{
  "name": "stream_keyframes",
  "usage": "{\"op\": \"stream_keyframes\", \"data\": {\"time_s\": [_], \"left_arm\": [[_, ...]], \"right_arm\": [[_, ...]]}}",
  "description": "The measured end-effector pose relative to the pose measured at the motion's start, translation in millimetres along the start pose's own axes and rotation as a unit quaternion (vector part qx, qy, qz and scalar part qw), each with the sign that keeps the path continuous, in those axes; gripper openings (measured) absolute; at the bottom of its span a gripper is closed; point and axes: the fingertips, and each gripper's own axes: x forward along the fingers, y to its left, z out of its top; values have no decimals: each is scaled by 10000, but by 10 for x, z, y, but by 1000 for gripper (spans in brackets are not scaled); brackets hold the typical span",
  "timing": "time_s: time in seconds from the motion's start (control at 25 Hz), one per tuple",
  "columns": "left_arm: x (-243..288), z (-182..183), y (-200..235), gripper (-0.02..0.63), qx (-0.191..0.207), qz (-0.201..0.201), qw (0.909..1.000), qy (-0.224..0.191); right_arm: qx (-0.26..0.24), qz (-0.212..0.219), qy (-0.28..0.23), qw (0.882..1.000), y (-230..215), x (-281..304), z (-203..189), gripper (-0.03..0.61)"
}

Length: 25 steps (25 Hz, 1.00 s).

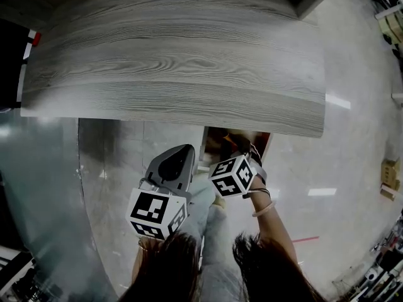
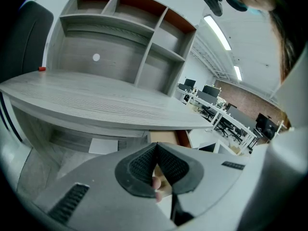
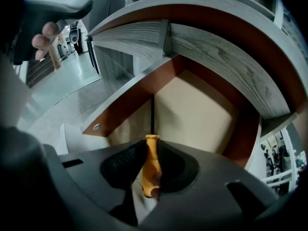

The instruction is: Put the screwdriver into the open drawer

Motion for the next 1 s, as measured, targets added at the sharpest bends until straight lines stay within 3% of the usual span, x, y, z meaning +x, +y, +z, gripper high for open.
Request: {"op": "stream_keyframes", "data": {"time_s": [1.0], "left_arm": [[-255, -204, -196, 17, 33, 139, 9998, 107]], "right_arm": [[112, -9, -216, 9997, 33, -297, -124, 104]]}}
